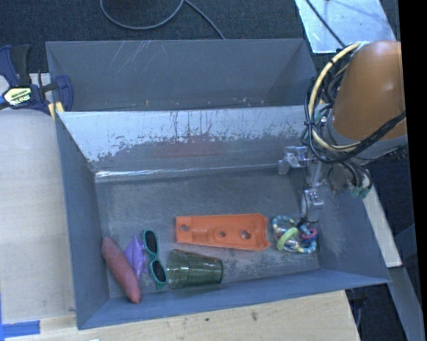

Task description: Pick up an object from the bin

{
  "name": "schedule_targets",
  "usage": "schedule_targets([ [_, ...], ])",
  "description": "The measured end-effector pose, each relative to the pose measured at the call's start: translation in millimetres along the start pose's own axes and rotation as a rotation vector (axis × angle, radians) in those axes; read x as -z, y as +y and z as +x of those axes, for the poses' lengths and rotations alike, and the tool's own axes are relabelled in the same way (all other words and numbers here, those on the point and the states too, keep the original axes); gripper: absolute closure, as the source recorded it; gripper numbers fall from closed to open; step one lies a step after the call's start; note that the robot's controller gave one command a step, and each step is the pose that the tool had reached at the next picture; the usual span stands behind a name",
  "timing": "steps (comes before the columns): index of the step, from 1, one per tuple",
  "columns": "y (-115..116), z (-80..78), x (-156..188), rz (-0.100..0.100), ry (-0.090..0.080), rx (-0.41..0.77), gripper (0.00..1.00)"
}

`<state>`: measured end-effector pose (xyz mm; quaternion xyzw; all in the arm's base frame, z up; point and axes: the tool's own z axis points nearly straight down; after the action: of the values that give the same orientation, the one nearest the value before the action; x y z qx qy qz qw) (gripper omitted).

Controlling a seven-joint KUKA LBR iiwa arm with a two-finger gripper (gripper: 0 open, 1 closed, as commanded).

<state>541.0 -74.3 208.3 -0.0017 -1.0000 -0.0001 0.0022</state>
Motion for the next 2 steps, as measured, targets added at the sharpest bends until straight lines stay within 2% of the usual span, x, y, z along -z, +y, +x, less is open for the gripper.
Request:
schedule_targets([
  [1, 0, -1.7, 4, 0.001, -0.009, 0.002, 0.00],
  [2, 38, 3.8, -70, 0.000, -0.010, -0.043, 0.00],
])
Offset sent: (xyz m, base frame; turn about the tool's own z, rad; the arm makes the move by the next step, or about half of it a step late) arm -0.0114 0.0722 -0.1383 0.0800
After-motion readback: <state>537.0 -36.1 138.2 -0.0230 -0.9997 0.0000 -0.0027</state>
